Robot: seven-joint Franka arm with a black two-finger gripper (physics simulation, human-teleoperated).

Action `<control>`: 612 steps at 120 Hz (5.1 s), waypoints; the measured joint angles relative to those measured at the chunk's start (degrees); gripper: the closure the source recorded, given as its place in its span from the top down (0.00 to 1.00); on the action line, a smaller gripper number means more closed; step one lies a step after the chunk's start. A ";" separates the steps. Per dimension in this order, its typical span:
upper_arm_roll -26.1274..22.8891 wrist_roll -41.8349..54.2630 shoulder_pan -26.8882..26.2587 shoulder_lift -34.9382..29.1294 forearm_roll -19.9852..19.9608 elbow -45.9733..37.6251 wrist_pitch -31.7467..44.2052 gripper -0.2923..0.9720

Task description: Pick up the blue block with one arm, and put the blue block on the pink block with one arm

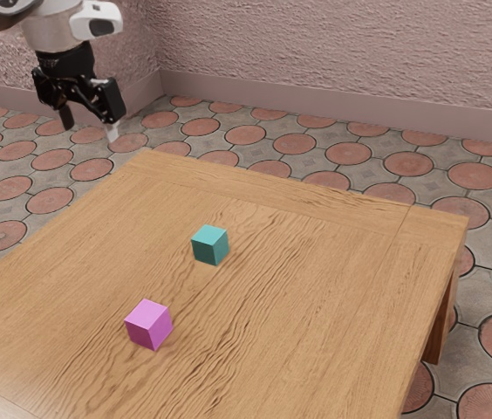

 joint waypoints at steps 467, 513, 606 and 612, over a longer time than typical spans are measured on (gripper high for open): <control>-10.02 -9.96 8.83 6.23 -3.28 -42.13 44.06 0.50; -11.21 -15.78 10.97 7.96 -3.39 -42.26 44.37 0.50; -12.30 -10.05 10.67 -6.18 -7.48 -23.51 34.65 0.76; -12.50 -8.87 10.75 -6.17 -7.82 -23.01 32.42 0.76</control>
